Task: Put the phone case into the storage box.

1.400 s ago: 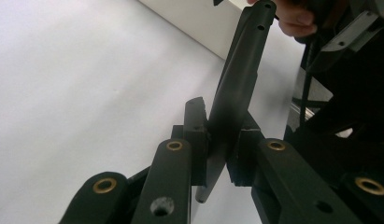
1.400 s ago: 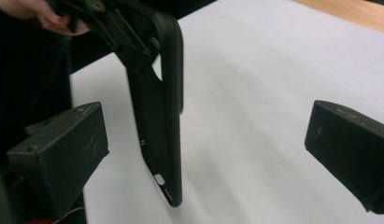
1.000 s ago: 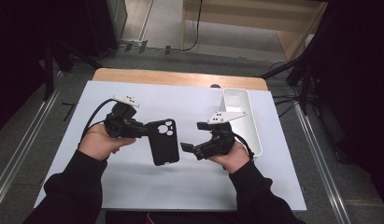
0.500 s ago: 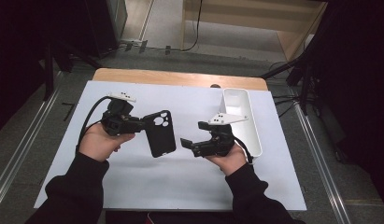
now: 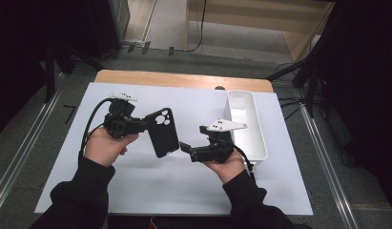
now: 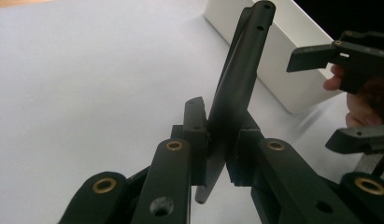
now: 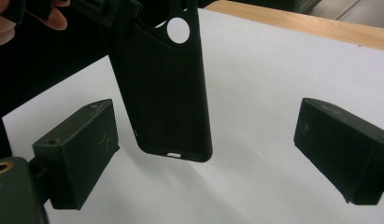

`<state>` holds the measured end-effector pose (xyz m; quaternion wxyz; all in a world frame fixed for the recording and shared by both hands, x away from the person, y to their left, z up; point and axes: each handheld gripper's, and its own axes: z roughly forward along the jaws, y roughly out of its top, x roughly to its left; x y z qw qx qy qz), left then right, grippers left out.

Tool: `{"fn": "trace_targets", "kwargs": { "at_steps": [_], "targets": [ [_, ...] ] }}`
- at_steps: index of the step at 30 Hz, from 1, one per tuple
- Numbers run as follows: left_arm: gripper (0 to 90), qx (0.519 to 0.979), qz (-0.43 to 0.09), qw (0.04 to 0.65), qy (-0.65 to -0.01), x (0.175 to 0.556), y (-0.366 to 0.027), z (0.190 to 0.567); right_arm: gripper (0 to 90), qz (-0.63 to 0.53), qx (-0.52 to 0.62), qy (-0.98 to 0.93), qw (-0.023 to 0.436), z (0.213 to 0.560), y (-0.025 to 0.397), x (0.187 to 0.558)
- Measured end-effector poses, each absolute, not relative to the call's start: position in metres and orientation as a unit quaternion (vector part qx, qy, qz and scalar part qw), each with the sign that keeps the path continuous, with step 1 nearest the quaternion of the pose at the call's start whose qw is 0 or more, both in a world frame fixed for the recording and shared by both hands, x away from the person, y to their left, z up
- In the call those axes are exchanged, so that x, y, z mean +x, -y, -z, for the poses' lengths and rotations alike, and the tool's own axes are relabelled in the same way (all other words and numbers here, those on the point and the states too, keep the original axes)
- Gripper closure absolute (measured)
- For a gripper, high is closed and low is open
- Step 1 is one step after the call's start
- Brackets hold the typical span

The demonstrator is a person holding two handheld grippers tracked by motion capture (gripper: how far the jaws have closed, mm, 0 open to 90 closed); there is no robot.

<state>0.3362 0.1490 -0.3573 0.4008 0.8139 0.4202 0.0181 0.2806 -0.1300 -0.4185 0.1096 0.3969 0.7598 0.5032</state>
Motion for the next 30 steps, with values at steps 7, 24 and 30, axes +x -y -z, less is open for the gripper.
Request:
{"fn": "trace_targets", "kwargs": {
  "at_steps": [7, 24, 30],
  "targets": [
    [80.1, 0.812, -0.020, 0.394, -0.431, 0.336, -0.147, 0.359, 4.9, -0.500, 0.404, -0.757, 0.119, 0.424, 0.118, 0.277],
    [80.0, 0.814, -0.013, 0.387, -0.434, 0.334, -0.138, 0.363, 4.8, -0.485, 0.423, -0.753, 0.139, 0.433, 0.097, 0.274],
    [80.0, 0.813, -0.011, 0.387, -0.435, 0.334, -0.136, 0.363, 4.8, -0.478, 0.427, -0.755, 0.137, 0.432, 0.094, 0.275]
  ]
}}
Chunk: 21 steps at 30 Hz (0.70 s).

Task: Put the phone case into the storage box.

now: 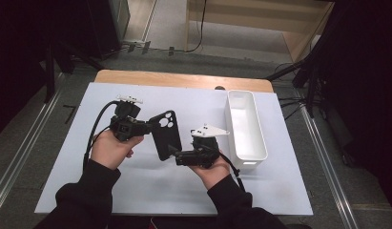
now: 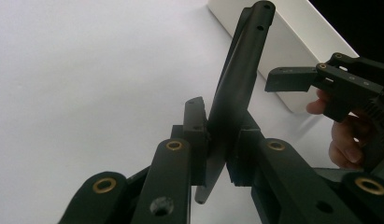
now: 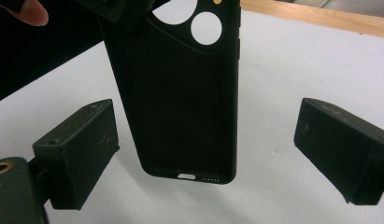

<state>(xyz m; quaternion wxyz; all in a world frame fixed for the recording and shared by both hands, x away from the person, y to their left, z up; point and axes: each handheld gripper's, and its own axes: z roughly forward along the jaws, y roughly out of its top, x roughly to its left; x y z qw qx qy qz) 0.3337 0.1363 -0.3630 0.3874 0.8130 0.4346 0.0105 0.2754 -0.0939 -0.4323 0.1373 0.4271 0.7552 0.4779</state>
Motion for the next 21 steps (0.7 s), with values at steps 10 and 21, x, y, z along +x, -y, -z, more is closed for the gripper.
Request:
{"fn": "trace_targets", "kwargs": {
  "at_steps": [10, 21],
  "targets": [
    [80.0, 0.813, -0.006, 0.388, -0.434, 0.332, -0.129, 0.365, 4.8, -0.474, 0.428, -0.756, 0.145, 0.428, 0.086, 0.277],
    [80.0, 0.813, -0.001, 0.387, -0.434, 0.329, -0.123, 0.368, 4.8, -0.472, 0.434, -0.752, 0.153, 0.428, 0.078, 0.279]
  ]
}}
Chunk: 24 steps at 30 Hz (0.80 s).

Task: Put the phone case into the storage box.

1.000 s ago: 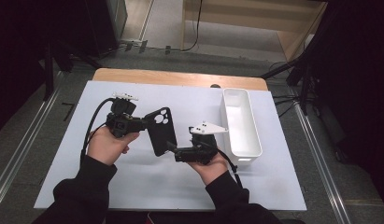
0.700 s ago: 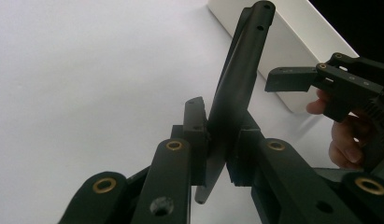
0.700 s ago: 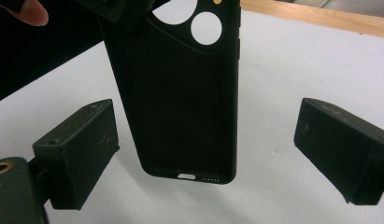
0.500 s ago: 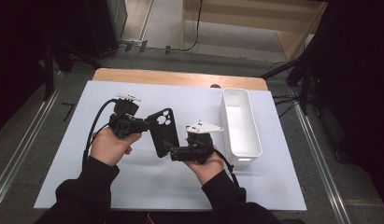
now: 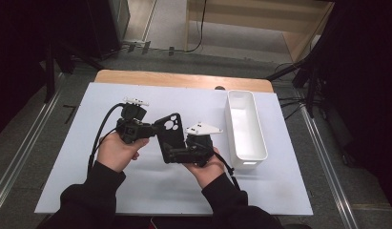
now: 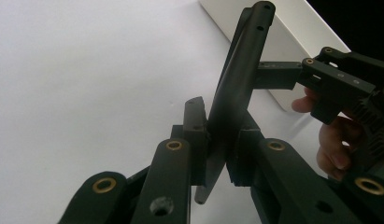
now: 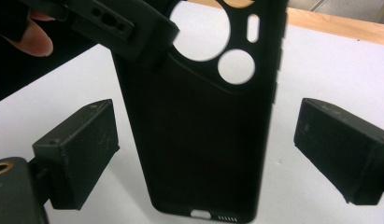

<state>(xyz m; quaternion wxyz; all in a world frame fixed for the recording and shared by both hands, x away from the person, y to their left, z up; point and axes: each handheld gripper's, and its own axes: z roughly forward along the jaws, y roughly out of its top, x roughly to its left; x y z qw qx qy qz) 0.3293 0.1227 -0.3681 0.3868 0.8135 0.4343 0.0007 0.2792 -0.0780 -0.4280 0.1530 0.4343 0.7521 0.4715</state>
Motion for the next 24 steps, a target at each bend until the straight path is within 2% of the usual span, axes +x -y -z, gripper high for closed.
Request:
{"fn": "trace_targets", "kwargs": {
  "at_steps": [17, 24],
  "targets": [
    [79.9, 0.814, 0.013, 0.389, -0.432, 0.325, -0.111, 0.374, 4.9, -0.462, 0.435, -0.756, 0.161, 0.430, 0.066, 0.289],
    [79.1, 0.813, 0.013, 0.388, -0.434, 0.323, -0.108, 0.375, 11.1, -0.459, 0.437, -0.757, 0.161, 0.433, 0.067, 0.291]
  ]
}}
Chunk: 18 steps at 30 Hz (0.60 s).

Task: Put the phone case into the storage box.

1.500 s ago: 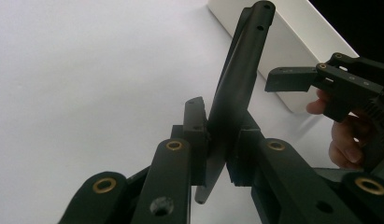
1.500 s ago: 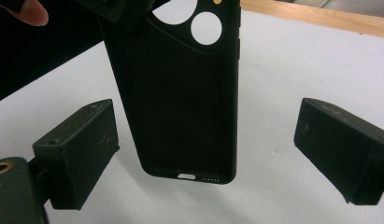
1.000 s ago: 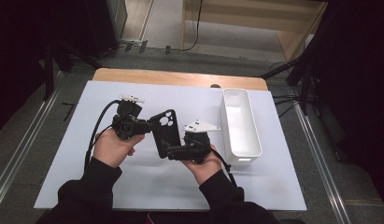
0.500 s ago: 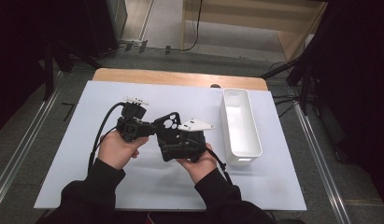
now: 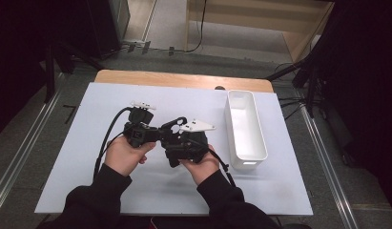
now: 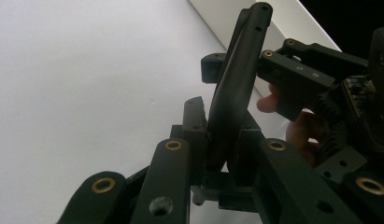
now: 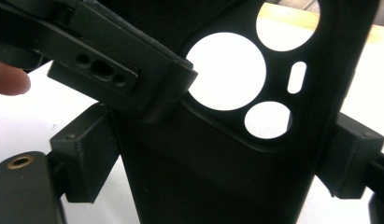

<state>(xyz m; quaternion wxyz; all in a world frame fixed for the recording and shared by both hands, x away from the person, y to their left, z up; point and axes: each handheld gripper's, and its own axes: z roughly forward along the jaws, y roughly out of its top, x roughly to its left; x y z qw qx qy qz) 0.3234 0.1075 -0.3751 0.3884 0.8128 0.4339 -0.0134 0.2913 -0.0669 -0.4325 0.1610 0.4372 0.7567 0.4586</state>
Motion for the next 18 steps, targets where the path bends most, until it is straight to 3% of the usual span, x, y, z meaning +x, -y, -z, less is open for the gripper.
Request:
{"fn": "trace_targets", "kwargs": {
  "at_steps": [10, 18],
  "targets": [
    [77.5, 0.812, 0.014, 0.394, -0.429, 0.3228, -0.1083, 0.3739, 12.8, -0.458, 0.430, -0.763, 0.153, 0.4312, 0.0690, 0.2927],
    [67.5, 0.813, 0.009, 0.398, -0.425, 0.3221, -0.1113, 0.3666, 13.0, -0.462, 0.425, -0.766, 0.142, 0.4302, 0.0698, 0.2936]
  ]
}}
